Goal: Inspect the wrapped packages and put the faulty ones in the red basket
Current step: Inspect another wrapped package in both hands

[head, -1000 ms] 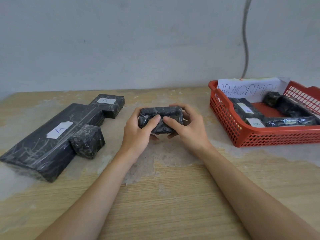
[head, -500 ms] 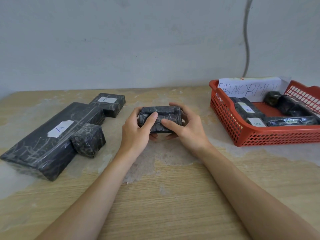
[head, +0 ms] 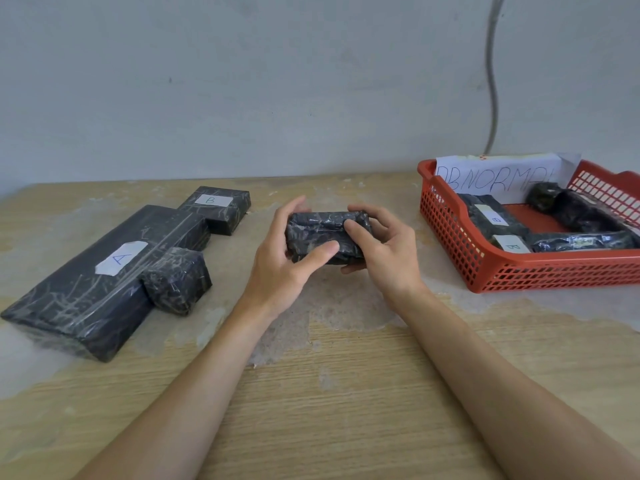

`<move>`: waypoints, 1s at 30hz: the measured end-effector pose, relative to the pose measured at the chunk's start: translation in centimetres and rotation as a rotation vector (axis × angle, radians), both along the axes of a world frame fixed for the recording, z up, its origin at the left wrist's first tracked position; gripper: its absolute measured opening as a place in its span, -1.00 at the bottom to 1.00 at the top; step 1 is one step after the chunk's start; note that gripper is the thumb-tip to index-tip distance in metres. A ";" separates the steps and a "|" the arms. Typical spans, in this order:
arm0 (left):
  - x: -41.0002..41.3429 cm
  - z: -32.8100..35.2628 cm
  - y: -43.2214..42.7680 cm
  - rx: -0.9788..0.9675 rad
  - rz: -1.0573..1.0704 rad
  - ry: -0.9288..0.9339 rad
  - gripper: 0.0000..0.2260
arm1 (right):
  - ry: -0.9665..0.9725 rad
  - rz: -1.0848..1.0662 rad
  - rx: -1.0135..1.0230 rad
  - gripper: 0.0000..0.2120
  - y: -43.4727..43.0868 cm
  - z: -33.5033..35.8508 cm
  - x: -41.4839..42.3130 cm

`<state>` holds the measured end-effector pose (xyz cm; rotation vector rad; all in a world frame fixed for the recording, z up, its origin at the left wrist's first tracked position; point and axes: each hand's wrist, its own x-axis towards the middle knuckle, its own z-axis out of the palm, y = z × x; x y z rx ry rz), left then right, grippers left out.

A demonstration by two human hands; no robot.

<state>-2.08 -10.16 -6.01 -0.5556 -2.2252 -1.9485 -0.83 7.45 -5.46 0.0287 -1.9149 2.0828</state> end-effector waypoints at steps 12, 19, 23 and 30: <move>-0.2 0.0 0.4 0.004 0.199 0.048 -0.87 | 0.067 0.141 0.068 -0.51 0.1 0.1 0.3; 0.2 0.3 0.7 0.028 0.226 0.037 -0.85 | 0.092 0.095 0.119 -0.64 0.0 -0.4 0.1; 0.2 0.1 0.7 0.079 0.180 0.004 -0.87 | 0.090 0.041 0.135 -0.74 0.0 -0.3 -0.1; 0.0 0.1 0.5 0.039 0.205 0.025 -0.91 | 0.035 0.080 0.168 -0.63 -0.1 -0.2 0.1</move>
